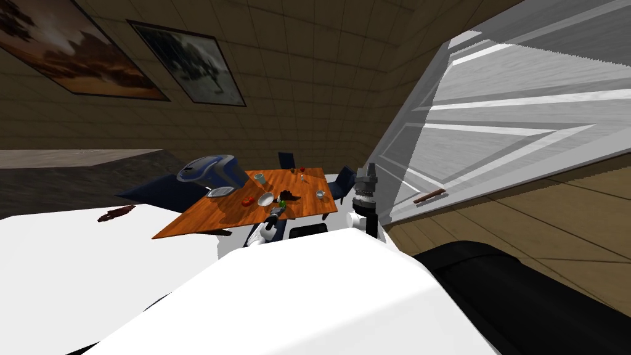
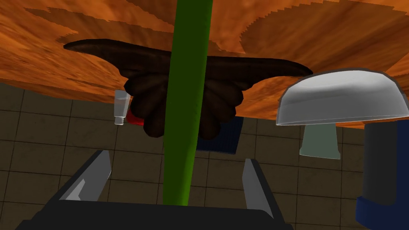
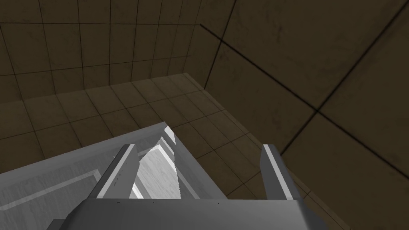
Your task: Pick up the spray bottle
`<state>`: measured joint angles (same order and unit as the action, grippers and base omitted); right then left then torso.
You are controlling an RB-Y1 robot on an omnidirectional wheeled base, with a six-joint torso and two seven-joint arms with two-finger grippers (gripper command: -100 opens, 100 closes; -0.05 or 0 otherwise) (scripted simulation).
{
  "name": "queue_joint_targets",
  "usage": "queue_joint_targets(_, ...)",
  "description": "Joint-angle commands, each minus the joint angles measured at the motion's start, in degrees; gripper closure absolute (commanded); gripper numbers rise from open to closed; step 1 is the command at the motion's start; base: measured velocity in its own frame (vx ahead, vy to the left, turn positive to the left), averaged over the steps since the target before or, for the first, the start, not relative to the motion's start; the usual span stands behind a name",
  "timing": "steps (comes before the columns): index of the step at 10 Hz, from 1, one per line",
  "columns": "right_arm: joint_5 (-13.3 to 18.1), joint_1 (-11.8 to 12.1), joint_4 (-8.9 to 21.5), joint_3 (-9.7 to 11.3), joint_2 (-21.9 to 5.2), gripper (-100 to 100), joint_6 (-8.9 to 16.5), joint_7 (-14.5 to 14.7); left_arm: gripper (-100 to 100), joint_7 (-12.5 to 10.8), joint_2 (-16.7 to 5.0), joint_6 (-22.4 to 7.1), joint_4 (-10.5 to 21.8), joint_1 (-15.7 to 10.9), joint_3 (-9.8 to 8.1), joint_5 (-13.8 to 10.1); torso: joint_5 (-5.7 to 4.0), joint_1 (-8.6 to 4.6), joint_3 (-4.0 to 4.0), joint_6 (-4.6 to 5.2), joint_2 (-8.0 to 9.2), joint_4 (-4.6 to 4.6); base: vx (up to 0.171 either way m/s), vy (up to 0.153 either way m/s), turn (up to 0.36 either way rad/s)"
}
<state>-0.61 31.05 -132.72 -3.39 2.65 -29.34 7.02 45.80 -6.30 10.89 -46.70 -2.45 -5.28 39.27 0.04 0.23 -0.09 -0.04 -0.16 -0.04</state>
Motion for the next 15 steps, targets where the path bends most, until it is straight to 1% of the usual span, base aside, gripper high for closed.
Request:
queue_joint_targets(1, 0.0, 0.0, 0.0, 0.0, 0.0, 0, 0.0, 0.0, -100, 1.44, 0.48, 0.47, 2.4, -1.02, -0.89, 0.82, 0.0, 0.0, 0.0, 0.0, 0.0, 0.0, 0.027, 0.029, 0.0)
queue_joint_targets(2, 0.0, 0.0, 0.0, 0.0, 0.0, 0, 0.0, 0.0, -100, 1.44, 0.48, 0.47, 2.4, -1.02, -0.89, 0.82, -0.02, -0.14, 0.02, 0.0, 0.04, 0.0, 0.007, -0.002, 0.021)
queue_joint_targets(3, 0.0, 0.0, 0.0, 0.01, 0.01, 0, 0.0, 0.0, -100, 2.07, 0.7, 0.38, 3.48, -1.54, -0.89, 1.48, -0.05, -0.25, 0.06, 0.0, 0.11, 0.02, 0.0, 0.0, 0.0)
queue_joint_targets(4, 0.0, 0.0, 0.0, 0.01, 0.01, 0, 0.0, 0.0, -100, 1.75, 0.62, 0.44, 3.04, -1.33, -0.98, 1.17, -0.05, -0.27, 0.08, 0.01, 0.14, 0.03, 0.0, 0.0, 0.0)
queue_joint_targets(5, 0.0, 0.0, 0.0, 0.01, 0.01, 0, 0.0, 0.0, 0, 1.93, 0.65, 0.52, 3.2, -1.4, -1.04, 1.22, -0.06, -0.27, 0.09, 0.0, 0.16, 0.03, 0.0, 0.0, 0.0)
queue_joint_targets(6, 0.0, 0.0, 0.0, 0.01, 0.01, 0, 0.0, 0.0, -100, 1.28, 0.2, 1.3, 2.21, -0.32, 1.2, 2.09, -0.06, -0.27, 0.09, 0.0, 0.16, 0.03, 0.082, -0.019, 0.343)
queue_joint_targets(7, 0.0, 0.02, 0.0, 0.0, 0.01, 0, 0.0, 0.0, -100, 0.64, -0.25, 2.09, 1.24, 0.75, 2.96, 2.97, -0.07, -0.33, -0.03, -0.06, -0.07, -0.01, 0.142, -0.02, 0.426)
queue_joint_targets(9, 0.0, 0.03, 0.0, 0.0, 0.01, 0, -0.01, 0.0, -100, -0.63, -1.16, 3.67, -0.71, 2.9, 7.36, 4.72, -0.07, -0.35, -0.28, -0.05, -0.5, -0.1, 0.229, -0.026, 0.413)
queue_joint_targets(10, 0.0, 0.03, -0.01, 0.0, 0.01, 0, -0.01, 0.0, -100, -0.63, -1.16, 3.67, -0.71, 2.9, 7.88, 4.72, -0.08, -0.38, -0.42, -0.04, -0.75, -0.15, 0.187, -0.032, 0.281)
queue_joint_targets(12, 0.0, 0.02, -0.01, 0.0, 0.0, 0, -0.01, 0.0, -100, -1.91, -2.06, 5.25, -2.65, 5.04, 12.29, 6.47, -0.05, -0.24, -0.27, -0.03, -0.45, -0.11, 0.148, -0.024, 0.356)
queue_joint_targets(13, 0.0, 0.02, 0.0, 0.0, 0.0, 0, 0.0, 0.0, -100, -1.91, -2.06, 5.25, -2.65, 5.04, 12.34, 6.47, -0.06, -0.31, -0.27, -0.02, -0.47, -0.1, 0.109, -0.05, 0.22)
queue_joint_targets(15, 0.0, 0.02, 0.0, -0.01, 0.0, 0, 0.0, 0.0, -100, -3.18, -2.96, 6.83, -4.6, 7.19, 16.58, 8.22, -0.06, -0.29, -0.19, -0.04, -0.31, -0.07, 0.129, -0.057, 0.447)
